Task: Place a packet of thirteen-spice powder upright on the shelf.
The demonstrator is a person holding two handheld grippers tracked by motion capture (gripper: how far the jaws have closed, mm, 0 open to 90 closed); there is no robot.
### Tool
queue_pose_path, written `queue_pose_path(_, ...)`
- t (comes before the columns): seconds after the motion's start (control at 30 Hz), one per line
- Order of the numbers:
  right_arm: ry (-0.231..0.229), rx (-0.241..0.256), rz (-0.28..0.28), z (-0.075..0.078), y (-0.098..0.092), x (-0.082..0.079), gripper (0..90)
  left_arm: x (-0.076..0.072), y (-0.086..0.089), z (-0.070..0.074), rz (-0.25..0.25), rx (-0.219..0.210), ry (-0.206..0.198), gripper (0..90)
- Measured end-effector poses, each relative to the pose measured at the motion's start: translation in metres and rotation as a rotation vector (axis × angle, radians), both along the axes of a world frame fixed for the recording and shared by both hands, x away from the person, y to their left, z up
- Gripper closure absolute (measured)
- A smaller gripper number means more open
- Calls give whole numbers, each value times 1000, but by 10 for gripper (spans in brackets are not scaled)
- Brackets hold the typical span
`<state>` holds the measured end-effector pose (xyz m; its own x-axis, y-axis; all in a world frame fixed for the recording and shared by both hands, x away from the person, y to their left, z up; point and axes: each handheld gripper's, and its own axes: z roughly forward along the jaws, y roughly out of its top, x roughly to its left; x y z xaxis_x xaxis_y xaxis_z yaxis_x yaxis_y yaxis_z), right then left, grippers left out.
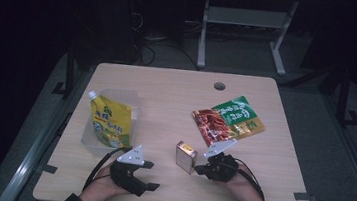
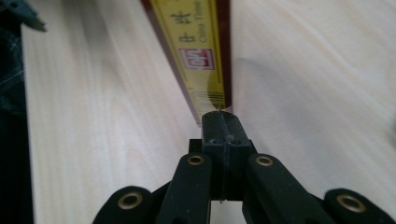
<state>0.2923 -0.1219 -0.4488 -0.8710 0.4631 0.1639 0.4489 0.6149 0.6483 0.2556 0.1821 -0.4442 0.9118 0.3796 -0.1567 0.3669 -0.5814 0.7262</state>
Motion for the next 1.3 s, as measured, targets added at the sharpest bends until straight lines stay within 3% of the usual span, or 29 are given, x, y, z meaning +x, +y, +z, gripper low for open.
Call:
queue_pose_path(0.2, -9, -1, -15, 2, -4, 1, 897, 0, -1, -2, -1, 11, -4, 242)
queue_pose_path(0.43, -7, 31, -44, 8, -19, -11, 581, 2, 1, -3, 7, 17, -11, 238)
queue_pose_path(0.53, -23, 54, -67, 12, -20, -12, 486, 3, 0, -4, 16, 15, -3, 229)
queue_pose_path(0.67, -38, 93, -60, 19, -13, -7, 443, 3, -1, -5, 19, 16, 4, 214)
queue_pose_path(1.0, -72, 92, -27, 22, 15, 0, 442, 3, -1, -5, 17, 27, 1, 207)
queue_pose_path(1.13, -74, 89, -30, 23, 21, 4, 491, 2, -1, -5, 19, 18, -13, 207)
queue_pose_path(1.3, -94, 85, -13, 25, 24, 6, 628, 1, 0, -4, 19, 28, -20, 206)
